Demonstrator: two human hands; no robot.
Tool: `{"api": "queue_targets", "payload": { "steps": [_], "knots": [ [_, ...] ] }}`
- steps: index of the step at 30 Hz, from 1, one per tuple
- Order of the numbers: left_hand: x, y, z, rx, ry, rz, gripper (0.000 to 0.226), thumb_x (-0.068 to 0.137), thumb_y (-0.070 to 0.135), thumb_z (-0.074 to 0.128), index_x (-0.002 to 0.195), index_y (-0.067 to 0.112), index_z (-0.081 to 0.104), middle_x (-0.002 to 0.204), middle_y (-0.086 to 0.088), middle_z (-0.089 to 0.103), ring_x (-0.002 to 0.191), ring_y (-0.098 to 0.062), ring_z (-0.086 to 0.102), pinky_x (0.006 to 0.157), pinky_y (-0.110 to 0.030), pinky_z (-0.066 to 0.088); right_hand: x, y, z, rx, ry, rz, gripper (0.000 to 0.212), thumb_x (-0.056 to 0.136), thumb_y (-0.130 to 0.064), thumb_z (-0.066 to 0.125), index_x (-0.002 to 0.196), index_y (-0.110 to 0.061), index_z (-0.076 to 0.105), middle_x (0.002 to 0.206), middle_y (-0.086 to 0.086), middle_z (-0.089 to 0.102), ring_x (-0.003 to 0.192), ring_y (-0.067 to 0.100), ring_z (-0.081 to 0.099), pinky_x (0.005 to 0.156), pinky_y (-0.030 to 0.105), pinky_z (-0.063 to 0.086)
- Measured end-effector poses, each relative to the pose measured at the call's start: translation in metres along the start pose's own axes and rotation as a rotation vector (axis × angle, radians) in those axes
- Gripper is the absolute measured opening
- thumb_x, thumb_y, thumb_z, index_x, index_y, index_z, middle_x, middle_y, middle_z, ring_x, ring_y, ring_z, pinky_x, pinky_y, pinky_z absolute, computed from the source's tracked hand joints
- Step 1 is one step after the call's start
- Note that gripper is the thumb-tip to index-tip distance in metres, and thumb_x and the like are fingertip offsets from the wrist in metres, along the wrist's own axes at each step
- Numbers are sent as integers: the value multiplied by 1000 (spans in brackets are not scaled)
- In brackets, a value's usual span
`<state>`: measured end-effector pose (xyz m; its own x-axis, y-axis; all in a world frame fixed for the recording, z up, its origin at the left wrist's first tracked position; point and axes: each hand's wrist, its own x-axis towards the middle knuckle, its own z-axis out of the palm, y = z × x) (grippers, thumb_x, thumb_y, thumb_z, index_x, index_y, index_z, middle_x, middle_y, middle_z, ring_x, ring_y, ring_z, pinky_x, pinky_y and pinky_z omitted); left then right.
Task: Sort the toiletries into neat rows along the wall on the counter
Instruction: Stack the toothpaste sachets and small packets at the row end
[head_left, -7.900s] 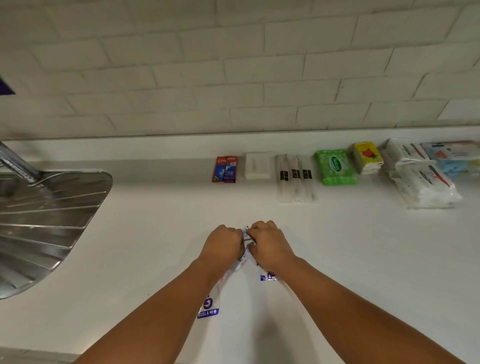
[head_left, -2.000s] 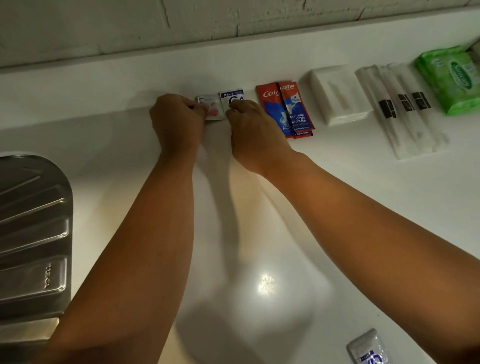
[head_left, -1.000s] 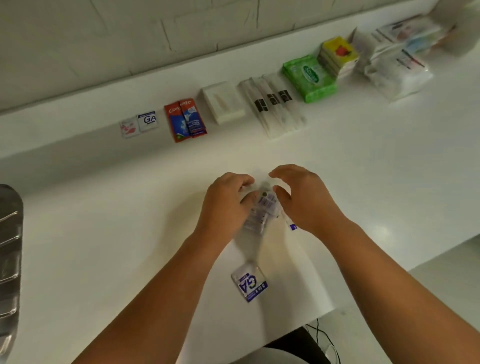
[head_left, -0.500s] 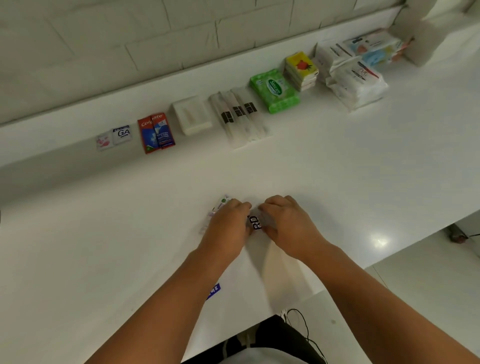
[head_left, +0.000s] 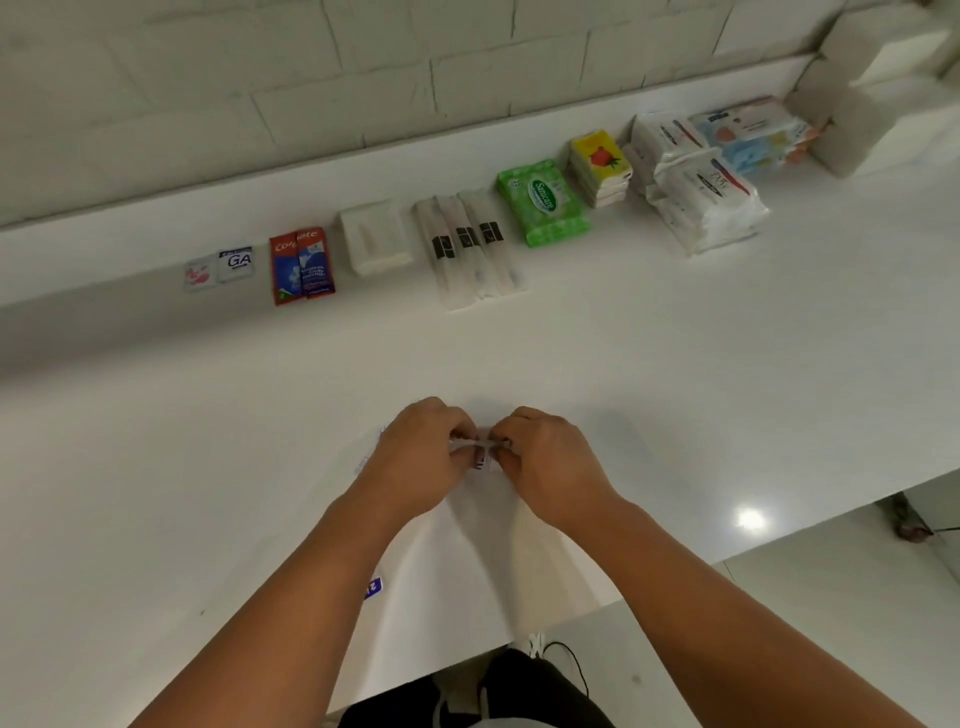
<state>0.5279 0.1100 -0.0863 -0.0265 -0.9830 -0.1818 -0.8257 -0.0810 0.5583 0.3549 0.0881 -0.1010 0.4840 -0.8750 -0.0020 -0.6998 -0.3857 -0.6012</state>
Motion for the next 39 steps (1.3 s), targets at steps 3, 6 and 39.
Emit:
{"api": "queue_targets", "payload": {
  "steps": [3, 6, 39],
  "knots": [
    [1, 6, -8, -123, 23, -24, 8, 85, 30, 75, 84, 32, 68, 82, 16, 62, 79, -1, 54, 67, -13, 39, 3, 0, -9, 25, -13, 47, 14, 93, -25, 62, 99, -21, 74, 94, -2, 70, 82, 19, 64, 75, 34, 52],
    [3, 9, -18, -274, 44, -47, 7, 85, 27, 76, 84, 29, 70, 75, 14, 68, 72, -1, 59, 62, -11, 43, 9, -3, -13, 104, -13, 115, 12, 92, -32, 64, 91, -24, 73, 85, -6, 71, 71, 15, 63, 69, 33, 53],
    [103, -265, -200, -796, 525, -401, 17, 89, 9, 72, 76, 21, 70, 70, -9, 66, 58, -14, 57, 66, -32, 55, 262, -194, 128, 241, 213, 138, 28, 90, -24, 67, 115, -14, 67, 97, -4, 66, 86, 13, 63, 75, 21, 49]
  ]
}}
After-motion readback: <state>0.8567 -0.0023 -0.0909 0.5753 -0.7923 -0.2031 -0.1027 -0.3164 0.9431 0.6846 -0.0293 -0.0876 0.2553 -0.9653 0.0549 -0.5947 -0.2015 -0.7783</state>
